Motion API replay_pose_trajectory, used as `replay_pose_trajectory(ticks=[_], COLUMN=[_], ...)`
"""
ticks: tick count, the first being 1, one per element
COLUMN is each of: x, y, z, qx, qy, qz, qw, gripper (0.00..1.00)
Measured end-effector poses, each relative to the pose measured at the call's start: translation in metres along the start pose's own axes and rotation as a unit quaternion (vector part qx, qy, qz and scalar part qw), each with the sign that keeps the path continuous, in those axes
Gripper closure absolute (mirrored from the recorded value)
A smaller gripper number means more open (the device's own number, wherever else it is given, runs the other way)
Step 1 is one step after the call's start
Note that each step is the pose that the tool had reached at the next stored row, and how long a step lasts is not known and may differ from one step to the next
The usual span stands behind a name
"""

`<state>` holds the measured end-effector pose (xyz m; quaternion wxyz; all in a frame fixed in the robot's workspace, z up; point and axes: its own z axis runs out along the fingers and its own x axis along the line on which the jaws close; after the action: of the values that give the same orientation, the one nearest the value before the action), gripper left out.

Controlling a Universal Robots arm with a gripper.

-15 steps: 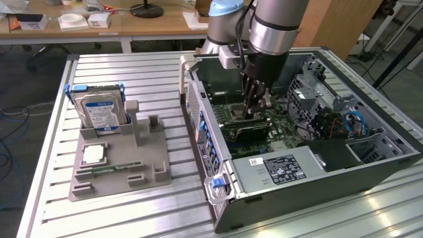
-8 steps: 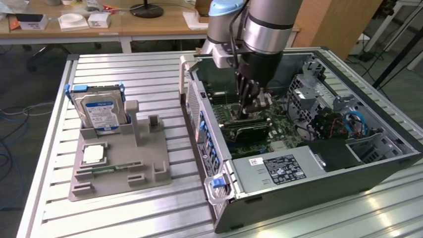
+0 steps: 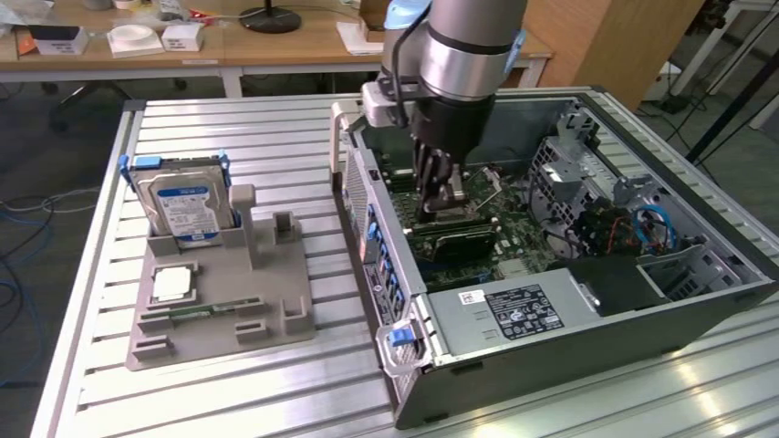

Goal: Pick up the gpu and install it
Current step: 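Press down on the gpu until it lock into place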

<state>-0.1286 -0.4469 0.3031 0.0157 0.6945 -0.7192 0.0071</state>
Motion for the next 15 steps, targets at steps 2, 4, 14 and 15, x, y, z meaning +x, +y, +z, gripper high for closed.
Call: replay_pose_trajectory(ticks=[2, 4, 14, 15], x=[0.0, 0.001, 0.002, 0.002], y=[0.0076, 0.0164, 0.0294, 0.0297], z=[0.0007, 0.0017, 0.0025, 0.0025], qx=[-0.0005, -0.0007, -0.0002, -0.0002], qy=[0.0, 0.0001, 0.0, -0.0001], qz=[0.0, 0.0, 0.0, 0.0], qw=[1.0, 1.0, 1.0, 1.0], gripper=[0.89, 0.89, 0.89, 0.89])
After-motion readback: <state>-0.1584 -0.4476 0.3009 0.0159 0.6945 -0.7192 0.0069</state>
